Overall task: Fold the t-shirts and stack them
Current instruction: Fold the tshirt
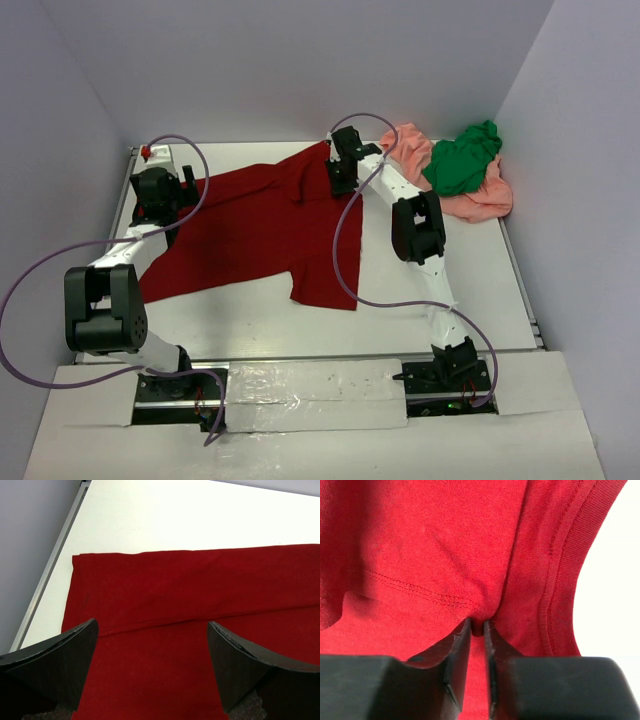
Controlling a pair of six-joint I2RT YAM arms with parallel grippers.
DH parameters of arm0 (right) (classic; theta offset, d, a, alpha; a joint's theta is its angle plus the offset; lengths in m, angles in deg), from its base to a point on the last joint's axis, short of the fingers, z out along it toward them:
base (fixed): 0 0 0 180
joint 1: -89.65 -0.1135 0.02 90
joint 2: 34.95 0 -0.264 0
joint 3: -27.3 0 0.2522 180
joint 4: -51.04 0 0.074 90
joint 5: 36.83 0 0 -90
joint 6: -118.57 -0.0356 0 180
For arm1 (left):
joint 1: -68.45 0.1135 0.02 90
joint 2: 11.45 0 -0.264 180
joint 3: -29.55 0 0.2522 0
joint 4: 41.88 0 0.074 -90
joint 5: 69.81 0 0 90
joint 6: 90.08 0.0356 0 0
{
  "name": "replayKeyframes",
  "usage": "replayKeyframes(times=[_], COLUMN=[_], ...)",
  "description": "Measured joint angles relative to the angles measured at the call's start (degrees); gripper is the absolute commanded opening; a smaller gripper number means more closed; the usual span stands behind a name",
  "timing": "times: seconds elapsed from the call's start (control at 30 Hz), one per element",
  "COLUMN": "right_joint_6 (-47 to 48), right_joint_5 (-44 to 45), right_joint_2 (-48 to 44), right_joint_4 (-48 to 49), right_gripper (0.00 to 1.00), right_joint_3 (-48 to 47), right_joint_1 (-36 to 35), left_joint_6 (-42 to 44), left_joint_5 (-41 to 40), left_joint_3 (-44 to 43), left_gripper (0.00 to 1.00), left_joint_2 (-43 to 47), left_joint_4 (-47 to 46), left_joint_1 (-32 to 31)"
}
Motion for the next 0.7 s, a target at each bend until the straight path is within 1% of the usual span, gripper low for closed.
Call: replayKeyframes(times=[0.03,0.13,0.23,0.37,0.7], right_joint_6=[0.02,0.13,0.24,0.5,2.62], right_joint_5=[-0.07,-0.31,-0.35,-0.31,1.42], right_joint_2=[0.0,0.0,0.0,-0.02,-0.76], right_joint_4=[0.02,0.17,0.26,1.01,1.68], right_gripper=[0.16,0.07,0.03,0.0,0.0], right_joint_3=[0.0,0.0,0.02,0.74,1.77], right_joint_1=[0.0,0.0,0.0,0.0,-0.2], left_joint_6=[0.0,0.0,0.0,0.0,-0.02], left_joint_5=[0.0,0.02,0.02,0.04,0.44], left_joint_3=[0.0,0.0,0.0,0.02,0.79], left_gripper=[0.99,0.99,0.99,0.99,0.99], left_joint_2=[0.0,0.0,0.0,0.0,-0.04], left_joint_4=[-0.02,-0.02,-0.02,-0.02,-0.44], left_joint_1=[0.0,0.0,0.0,-0.02,-0.74])
